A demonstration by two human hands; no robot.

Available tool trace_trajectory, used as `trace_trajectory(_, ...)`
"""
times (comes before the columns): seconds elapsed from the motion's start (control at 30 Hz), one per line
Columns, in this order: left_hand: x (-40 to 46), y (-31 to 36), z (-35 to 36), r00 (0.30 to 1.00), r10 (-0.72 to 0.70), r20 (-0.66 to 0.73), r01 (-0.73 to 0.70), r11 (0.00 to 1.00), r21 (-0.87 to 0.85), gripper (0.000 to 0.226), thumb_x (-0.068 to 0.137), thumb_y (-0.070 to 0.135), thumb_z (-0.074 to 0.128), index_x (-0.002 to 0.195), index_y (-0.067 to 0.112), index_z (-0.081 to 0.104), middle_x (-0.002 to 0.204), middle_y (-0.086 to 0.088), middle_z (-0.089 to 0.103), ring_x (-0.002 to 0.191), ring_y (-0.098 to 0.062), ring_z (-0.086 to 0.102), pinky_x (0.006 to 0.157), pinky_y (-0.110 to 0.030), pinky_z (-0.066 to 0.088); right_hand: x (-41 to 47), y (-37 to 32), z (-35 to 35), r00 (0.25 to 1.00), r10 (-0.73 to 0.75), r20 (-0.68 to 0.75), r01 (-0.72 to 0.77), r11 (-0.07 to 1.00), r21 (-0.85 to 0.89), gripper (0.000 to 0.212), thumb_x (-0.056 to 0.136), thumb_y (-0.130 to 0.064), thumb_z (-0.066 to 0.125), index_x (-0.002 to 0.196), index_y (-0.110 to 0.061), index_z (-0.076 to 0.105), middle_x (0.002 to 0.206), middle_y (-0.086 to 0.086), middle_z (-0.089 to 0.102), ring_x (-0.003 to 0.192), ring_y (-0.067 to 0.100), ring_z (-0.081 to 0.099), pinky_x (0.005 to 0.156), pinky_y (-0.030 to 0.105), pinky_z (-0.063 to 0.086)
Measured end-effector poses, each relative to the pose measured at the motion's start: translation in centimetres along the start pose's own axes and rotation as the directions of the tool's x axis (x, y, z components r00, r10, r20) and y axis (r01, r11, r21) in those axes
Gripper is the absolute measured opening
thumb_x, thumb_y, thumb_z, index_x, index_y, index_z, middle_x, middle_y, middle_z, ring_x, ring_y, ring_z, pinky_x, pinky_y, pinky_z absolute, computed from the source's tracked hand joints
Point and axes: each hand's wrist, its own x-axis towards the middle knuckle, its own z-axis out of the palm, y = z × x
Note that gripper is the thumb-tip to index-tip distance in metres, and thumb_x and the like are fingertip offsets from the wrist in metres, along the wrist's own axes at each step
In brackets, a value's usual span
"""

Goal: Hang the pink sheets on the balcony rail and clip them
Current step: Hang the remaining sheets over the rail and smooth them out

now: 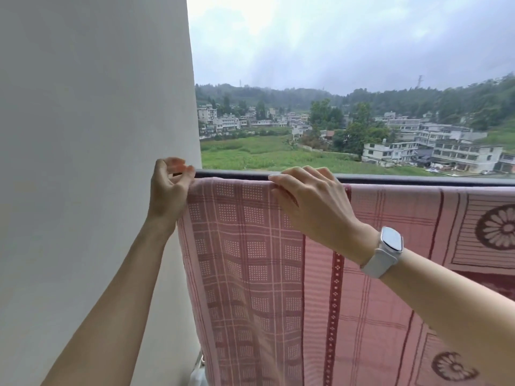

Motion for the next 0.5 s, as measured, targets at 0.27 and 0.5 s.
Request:
trace_trajectory(0.27, -6.7, 3.9, 6.3, 0.727, 0.471, 0.5, -0.687, 0.503, 0.525, 0.042, 0.09, 0.043, 0.034, 0.113, 0.017, 0.059, 0.106, -0.002, 0.066, 0.098, -0.027, 0.059, 0.092, -0.043, 0.034, -4.9, 5.7, -2.9, 0.995, 0.063, -0.083, -0.075, 0.986, -0.149, 0.028, 0.094, -0.026, 0.041, 0.105, -0.013, 0.063, 0.094, 0.002, 0.069, 0.082, 0.021, 0.063, 0.076, 0.035, 0.043)
trace_trajectory(0.5, -10.3, 7.8, 14.8, 0.6, 0.541, 0.589, -0.799, 0.43, 0.42, 0.044, 0.092, 0.043, 0.03, 0.102, 0.013, 0.061, 0.087, -0.004, 0.068, 0.075, -0.026, 0.064, 0.076, -0.038, 0.043, -10.0, 12.4, -7.6, 0.972, 0.182, -0.145, -0.219, 0.926, -0.306, 0.03, 0.094, -0.026, 0.036, 0.104, -0.011, 0.06, 0.091, 0.004, 0.066, 0.08, 0.023, 0.057, 0.079, 0.036, 0.036)
